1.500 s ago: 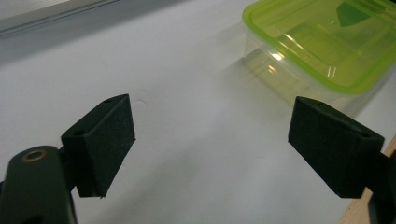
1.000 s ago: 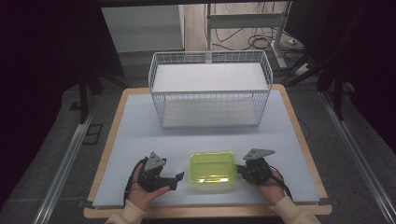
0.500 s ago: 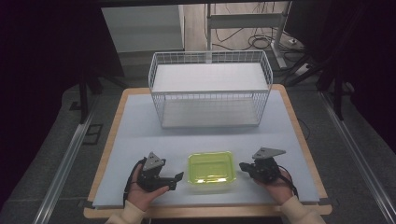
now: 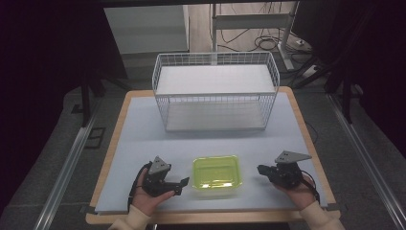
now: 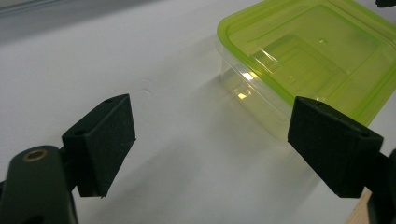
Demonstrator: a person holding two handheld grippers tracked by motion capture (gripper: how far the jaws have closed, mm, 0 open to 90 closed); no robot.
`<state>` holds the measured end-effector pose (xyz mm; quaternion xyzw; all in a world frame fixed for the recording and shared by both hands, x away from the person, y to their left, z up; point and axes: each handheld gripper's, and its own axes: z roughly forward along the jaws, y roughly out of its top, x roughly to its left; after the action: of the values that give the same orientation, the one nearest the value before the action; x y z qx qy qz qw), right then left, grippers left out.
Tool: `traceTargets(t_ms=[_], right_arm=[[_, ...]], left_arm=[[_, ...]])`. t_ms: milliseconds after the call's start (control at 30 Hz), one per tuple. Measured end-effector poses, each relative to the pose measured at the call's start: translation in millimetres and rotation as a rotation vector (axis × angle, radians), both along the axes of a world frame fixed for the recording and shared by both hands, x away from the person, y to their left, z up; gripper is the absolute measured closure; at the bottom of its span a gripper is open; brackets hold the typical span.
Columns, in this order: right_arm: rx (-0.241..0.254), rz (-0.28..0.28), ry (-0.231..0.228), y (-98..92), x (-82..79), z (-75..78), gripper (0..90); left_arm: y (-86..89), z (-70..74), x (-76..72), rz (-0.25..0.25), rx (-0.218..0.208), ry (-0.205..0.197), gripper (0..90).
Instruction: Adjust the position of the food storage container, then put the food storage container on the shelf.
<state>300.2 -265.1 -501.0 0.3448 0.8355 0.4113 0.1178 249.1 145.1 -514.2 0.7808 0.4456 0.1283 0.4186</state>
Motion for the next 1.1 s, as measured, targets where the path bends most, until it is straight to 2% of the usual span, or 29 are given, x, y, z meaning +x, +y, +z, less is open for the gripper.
traceTargets(t_ms=[33,67,133,167,333,400,533,667,800,833,933,1000,1100], right_arm=[[0.0,0.007,-0.001,0.6,-0.4,-0.2,78.6],[0.0,0.007,-0.001,0.6,-0.4,-0.2,78.6],[0.001,0.014,-0.009,2.4,-2.2,0.0,64.0],[0.012,0.005,-0.019,3.1,-3.5,1.1,53.8],[0.052,0.011,-0.015,5.3,-6.6,8.7,39.8],[0.059,0.014,-0.019,6.2,-8.1,11.6,38.2],[0.081,0.018,0.003,8.4,-7.6,13.1,34.9],[0.082,0.028,0.021,13.7,-8.7,15.3,36.2],[0.098,0.031,0.04,18.3,-8.4,17.7,39.4],[0.119,0.035,0.071,21.2,-5.3,18.6,40.8],[0.132,0.039,0.116,26.3,-2.3,18.9,43.3],[0.133,0.045,0.134,30.8,-0.4,18.4,44.8],[0.13,0.044,0.147,35.7,1.5,17.5,46.0]], left_arm=[[0.0,0.4,-0.1,-0.001,-0.001,-0.001,14.9],[0.0,0.4,-0.1,-0.001,-0.001,-0.001,14.9],[0.1,1.4,-0.7,0.0,-0.003,-0.003,14.9],[-0.1,2.6,-2.0,0.001,-0.004,-0.004,14.9],[-1.7,8.9,-3.9,0.005,-0.011,0.001,16.4],[-3.0,11.5,-3.6,0.004,-0.014,0.005,17.5],[-4.9,12.8,-2.5,0.01,-0.013,0.022,20.2],[-6.5,15.4,-0.8,0.005,-0.033,0.045,24.1],[-9.0,15.9,2.3,0.004,-0.033,0.066,25.7],[-10.1,15.2,3.9,0.002,-0.038,0.079,26.2],[-10.1,14.9,6.2,0.009,-0.068,0.105,28.9],[-9.8,14.7,7.8,0.009,-0.075,0.108,31.4],[-11.0,13.5,13.0,0.01,-0.094,0.136,35.9]])
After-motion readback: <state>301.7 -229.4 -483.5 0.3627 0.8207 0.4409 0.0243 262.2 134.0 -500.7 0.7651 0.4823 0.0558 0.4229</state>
